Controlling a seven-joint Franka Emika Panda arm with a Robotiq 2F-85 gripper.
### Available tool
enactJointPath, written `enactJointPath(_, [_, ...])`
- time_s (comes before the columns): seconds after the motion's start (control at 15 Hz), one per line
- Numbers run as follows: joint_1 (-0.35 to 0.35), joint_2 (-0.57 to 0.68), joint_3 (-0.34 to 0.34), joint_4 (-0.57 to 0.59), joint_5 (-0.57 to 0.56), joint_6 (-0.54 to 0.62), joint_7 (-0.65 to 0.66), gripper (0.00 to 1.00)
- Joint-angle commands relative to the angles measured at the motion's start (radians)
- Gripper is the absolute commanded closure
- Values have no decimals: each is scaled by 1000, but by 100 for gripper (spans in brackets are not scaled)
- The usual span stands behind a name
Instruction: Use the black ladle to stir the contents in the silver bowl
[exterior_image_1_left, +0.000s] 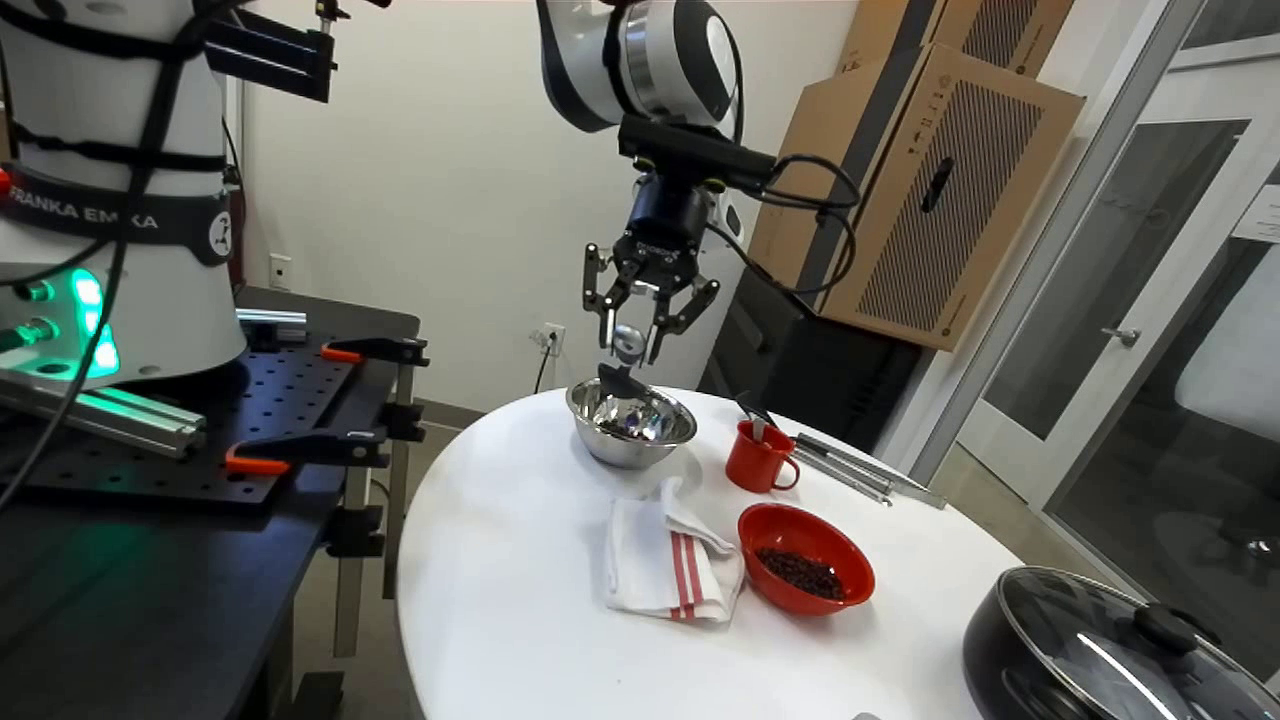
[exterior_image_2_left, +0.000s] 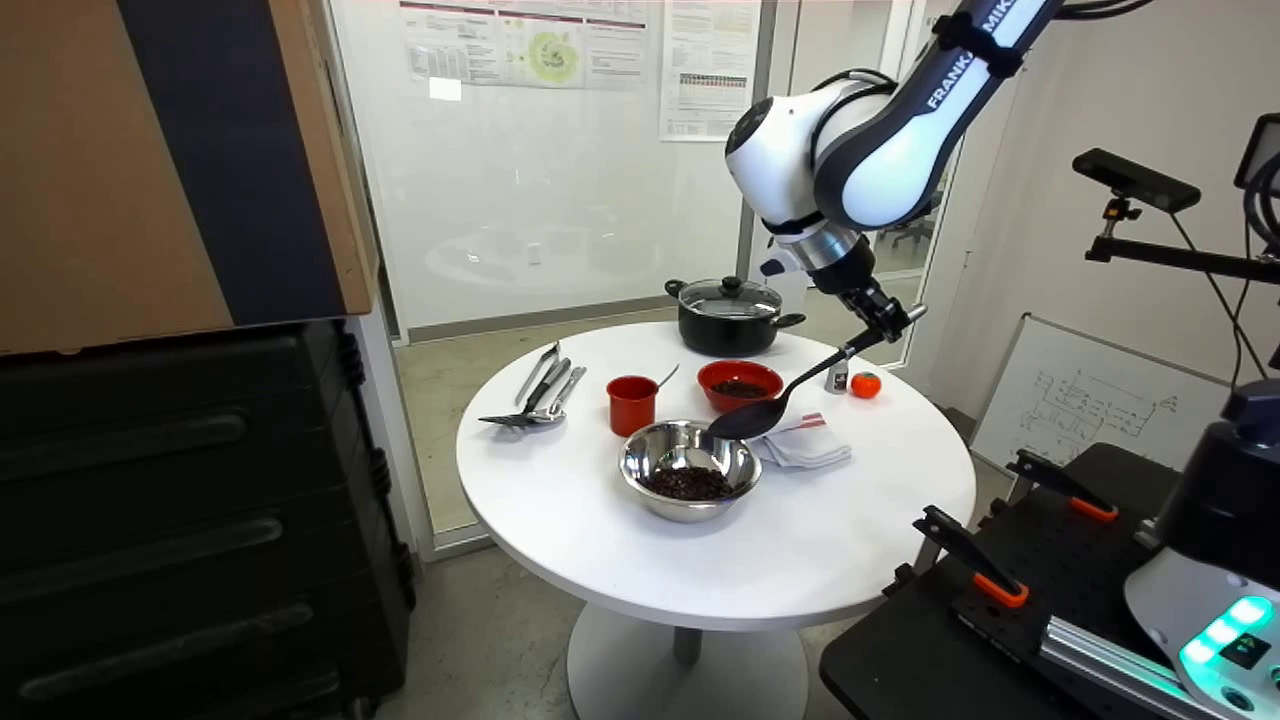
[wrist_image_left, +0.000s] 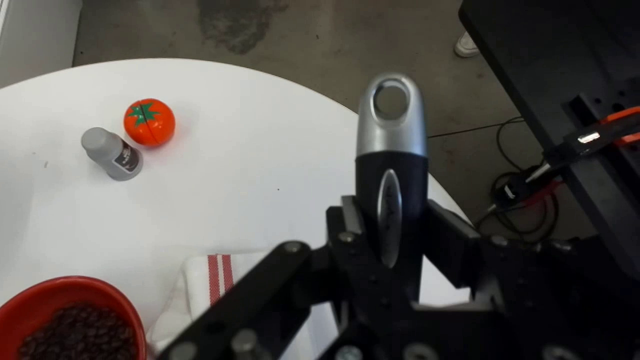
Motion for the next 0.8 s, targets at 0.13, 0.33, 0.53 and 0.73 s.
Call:
enactJointPath(0.13, [21,103,26,78,-5,-82,20,92])
enactJointPath(0.33, [27,145,35,113,7,-121,31,92])
enactJointPath(0.53, [31,159,52,135,35,-130,25,92])
enactJointPath(0.73, [18,151,53,112,21,-87,19,67])
